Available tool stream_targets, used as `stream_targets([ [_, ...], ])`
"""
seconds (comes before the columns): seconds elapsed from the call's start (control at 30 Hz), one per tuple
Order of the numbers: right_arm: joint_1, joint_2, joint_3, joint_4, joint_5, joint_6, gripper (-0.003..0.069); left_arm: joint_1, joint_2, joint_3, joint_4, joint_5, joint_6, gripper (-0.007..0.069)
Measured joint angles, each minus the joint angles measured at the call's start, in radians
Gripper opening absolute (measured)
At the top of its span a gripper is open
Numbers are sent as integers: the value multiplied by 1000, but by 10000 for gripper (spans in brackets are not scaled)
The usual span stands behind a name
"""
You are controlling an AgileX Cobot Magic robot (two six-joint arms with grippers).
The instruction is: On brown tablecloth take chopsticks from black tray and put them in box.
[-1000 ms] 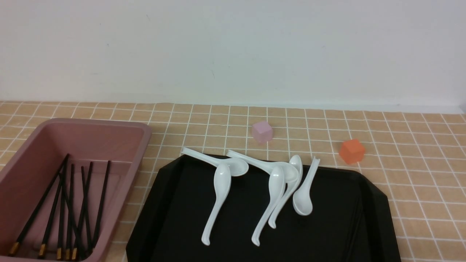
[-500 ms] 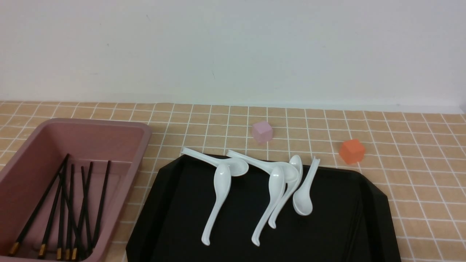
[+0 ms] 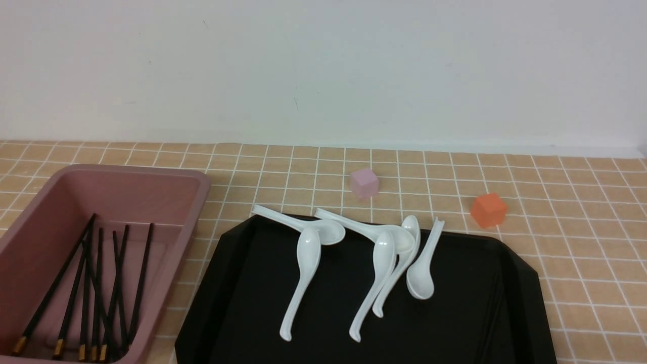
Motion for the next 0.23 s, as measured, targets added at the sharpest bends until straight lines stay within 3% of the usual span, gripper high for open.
stream_targets([
  [0.23, 0, 0, 0, 0, 0, 0, 117, 0, 0, 0, 0, 0, 0, 239],
])
